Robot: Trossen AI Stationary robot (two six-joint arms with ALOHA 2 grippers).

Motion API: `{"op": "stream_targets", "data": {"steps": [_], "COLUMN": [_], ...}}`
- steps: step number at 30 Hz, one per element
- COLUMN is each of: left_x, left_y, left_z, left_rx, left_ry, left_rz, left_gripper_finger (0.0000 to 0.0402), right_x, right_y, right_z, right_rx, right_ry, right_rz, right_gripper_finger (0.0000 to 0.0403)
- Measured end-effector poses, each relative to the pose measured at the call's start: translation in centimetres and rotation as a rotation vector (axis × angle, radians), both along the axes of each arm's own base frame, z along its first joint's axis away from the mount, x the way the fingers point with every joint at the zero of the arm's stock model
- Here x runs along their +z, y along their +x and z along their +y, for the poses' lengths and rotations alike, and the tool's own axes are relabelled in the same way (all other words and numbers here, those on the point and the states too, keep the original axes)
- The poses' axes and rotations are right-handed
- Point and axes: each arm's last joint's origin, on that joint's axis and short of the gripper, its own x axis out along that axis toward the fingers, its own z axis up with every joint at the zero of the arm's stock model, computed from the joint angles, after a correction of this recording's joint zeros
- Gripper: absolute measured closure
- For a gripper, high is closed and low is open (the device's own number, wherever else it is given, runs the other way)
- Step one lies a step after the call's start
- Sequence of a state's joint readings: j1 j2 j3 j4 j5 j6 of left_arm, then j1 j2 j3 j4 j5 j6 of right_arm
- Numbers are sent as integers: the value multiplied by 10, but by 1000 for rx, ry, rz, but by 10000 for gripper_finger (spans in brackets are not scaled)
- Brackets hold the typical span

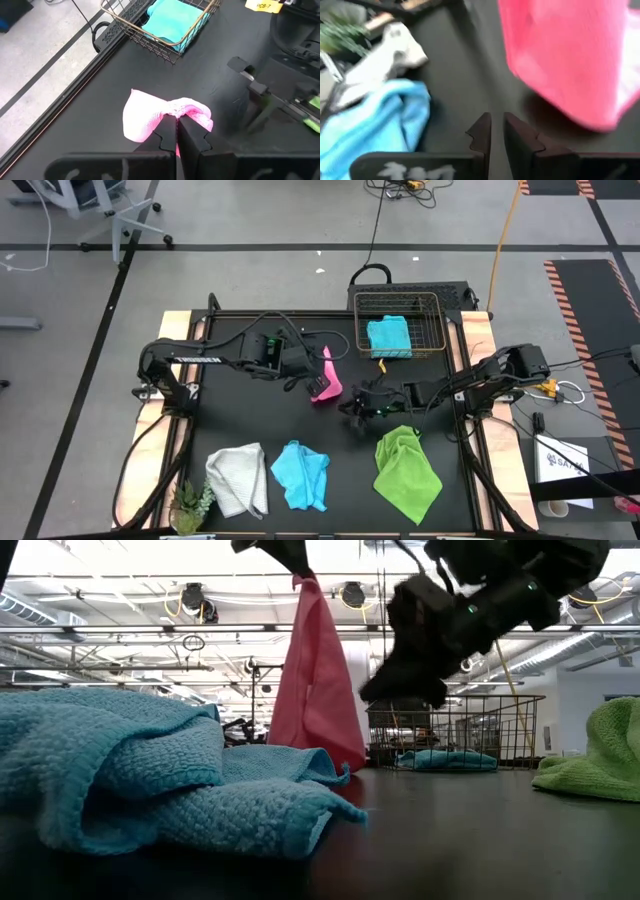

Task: Fold microfiber towels
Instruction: Fold the pink towel

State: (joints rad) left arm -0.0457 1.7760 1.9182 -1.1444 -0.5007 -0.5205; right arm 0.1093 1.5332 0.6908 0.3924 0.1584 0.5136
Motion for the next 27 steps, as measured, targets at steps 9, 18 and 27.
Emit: {"op": "stream_targets", "data": {"steps": [9, 18, 27], "left_x": [10, 11, -1], "left_y": [12, 14, -2], "left_z": [3, -5, -20], "left_rx": [-43, -80, -26], "left_ry": [52, 33, -26], "left_rz": [-127, -145, -3], "left_gripper_finger": [398, 399, 400], "right_x": [15, 14, 5], "right_y": [11, 11, 3], "right_z": [-14, -39, -49], "right_rx": [-37, -133, -139], "right_ry": [-172, -310, -305], "right_rz": [-46, -9, 122], "right_gripper_finger": [368, 374, 374]}}
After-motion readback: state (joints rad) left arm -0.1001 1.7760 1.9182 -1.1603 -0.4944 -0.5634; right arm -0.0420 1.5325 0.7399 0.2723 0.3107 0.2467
